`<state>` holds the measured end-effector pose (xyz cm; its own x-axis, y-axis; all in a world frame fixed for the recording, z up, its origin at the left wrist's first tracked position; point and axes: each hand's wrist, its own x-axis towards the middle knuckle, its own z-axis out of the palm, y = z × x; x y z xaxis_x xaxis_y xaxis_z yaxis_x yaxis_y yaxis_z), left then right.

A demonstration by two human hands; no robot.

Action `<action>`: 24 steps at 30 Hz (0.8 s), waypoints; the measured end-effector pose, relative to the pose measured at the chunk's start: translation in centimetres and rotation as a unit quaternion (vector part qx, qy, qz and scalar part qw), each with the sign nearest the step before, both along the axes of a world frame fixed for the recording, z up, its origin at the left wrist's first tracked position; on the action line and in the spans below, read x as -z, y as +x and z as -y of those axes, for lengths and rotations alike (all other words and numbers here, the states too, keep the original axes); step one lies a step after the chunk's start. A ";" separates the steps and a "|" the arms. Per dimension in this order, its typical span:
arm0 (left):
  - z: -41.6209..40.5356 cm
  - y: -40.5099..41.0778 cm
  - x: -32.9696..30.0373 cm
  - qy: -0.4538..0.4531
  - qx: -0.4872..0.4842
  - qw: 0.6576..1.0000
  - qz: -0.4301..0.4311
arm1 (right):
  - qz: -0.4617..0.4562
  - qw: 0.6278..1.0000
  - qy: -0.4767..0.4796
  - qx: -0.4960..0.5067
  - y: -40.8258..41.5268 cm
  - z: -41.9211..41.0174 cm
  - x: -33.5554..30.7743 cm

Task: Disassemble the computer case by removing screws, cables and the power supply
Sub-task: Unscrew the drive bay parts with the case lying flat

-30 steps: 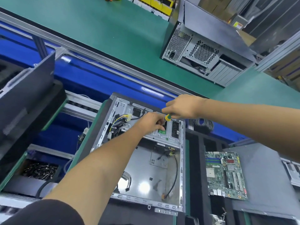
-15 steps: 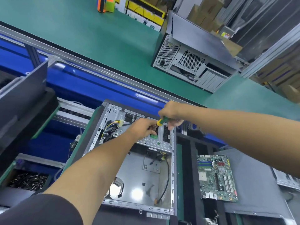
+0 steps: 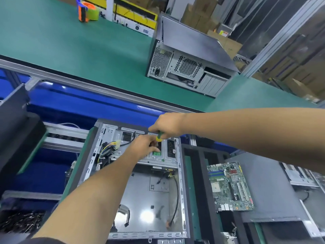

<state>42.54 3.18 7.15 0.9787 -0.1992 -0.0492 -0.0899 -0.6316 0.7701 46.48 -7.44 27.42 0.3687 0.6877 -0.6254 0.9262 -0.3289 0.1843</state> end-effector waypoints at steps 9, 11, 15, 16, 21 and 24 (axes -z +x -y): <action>0.0 -0.4 -0.7 0.010 -0.001 1.000 -0.012 | 0.029 0.951 -0.110 -0.286 1.2 -1.0 -0.3; 0.0 -0.6 -0.8 0.012 -0.004 1.000 -0.012 | -0.010 0.994 -0.038 -0.098 0.5 -0.5 0.1; 0.0 -0.7 -1.0 0.028 0.000 1.000 0.007 | -0.121 0.883 0.043 0.451 0.8 -0.8 -0.2; 0.0 -0.7 -0.9 0.027 0.002 1.000 0.013 | -0.143 0.821 0.004 0.553 0.9 -0.9 -0.3; 0.0 -0.4 -0.6 0.016 0.001 1.000 0.010 | -0.073 0.865 0.016 0.496 1.9 -0.2 0.8; 0.0 -0.4 -0.3 -0.001 0.000 1.000 0.006 | -0.017 0.960 0.020 0.278 2.5 0.3 1.0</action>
